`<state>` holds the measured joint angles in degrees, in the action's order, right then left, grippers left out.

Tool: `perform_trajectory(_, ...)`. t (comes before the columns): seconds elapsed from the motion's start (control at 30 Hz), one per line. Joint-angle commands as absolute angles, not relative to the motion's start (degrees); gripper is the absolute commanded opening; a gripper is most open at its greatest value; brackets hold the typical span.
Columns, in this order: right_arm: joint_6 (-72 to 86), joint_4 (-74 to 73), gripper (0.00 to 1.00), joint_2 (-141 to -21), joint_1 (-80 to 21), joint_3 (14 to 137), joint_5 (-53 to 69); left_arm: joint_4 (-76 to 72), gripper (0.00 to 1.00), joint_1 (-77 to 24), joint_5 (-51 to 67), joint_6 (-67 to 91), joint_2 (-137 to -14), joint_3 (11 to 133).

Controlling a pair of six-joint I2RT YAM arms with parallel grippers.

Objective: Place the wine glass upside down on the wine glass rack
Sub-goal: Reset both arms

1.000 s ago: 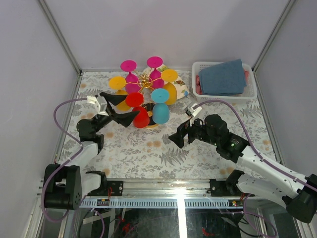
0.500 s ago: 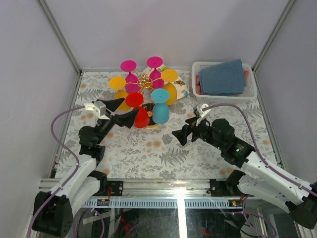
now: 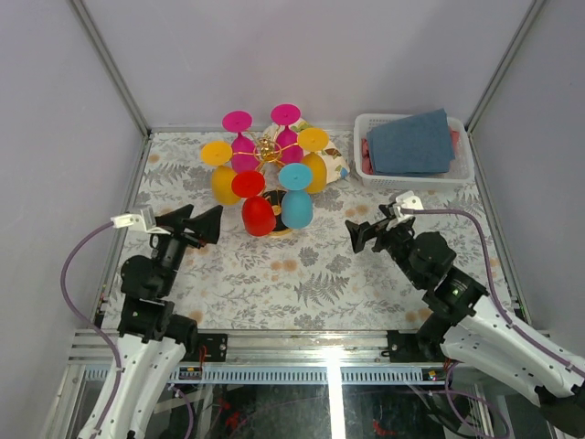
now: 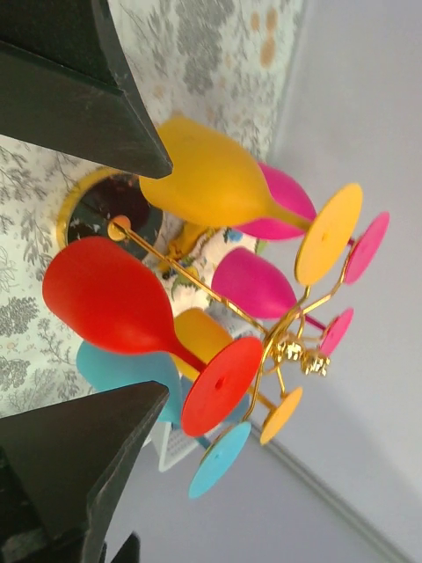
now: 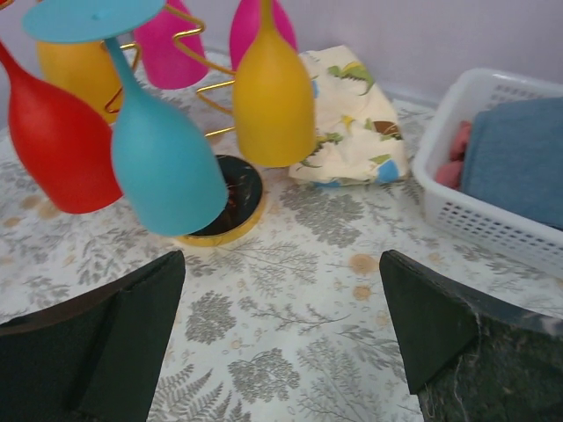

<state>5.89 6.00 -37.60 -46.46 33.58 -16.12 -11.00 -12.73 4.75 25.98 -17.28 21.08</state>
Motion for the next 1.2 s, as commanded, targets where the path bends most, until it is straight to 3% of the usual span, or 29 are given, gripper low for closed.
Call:
perform_trajectory(0.0,1.8,4.8,0.99,-34.2,-46.4,34.6,-26.3,8.3,1.00,-13.0,-4.7,22.0,-16.8,29.7)
perform_trajectory(0.17,2.4,3.3,0.99,-28.0,-46.4,31.8,-30.9,13.7,1.00,-12.9,-10.8,17.8,-16.9,36.0)
perform_trajectory(0.5,8.6,-1.1,0.99,-15.7,-46.4,26.6,-38.7,13.5,1.00,-12.9,-12.7,15.1,-15.6,34.9)
perform_trajectory(1.17,7.4,-1.2,0.99,-16.8,-46.4,25.7,-39.2,11.2,1.00,-12.5,-10.5,14.2,-15.0,34.4)
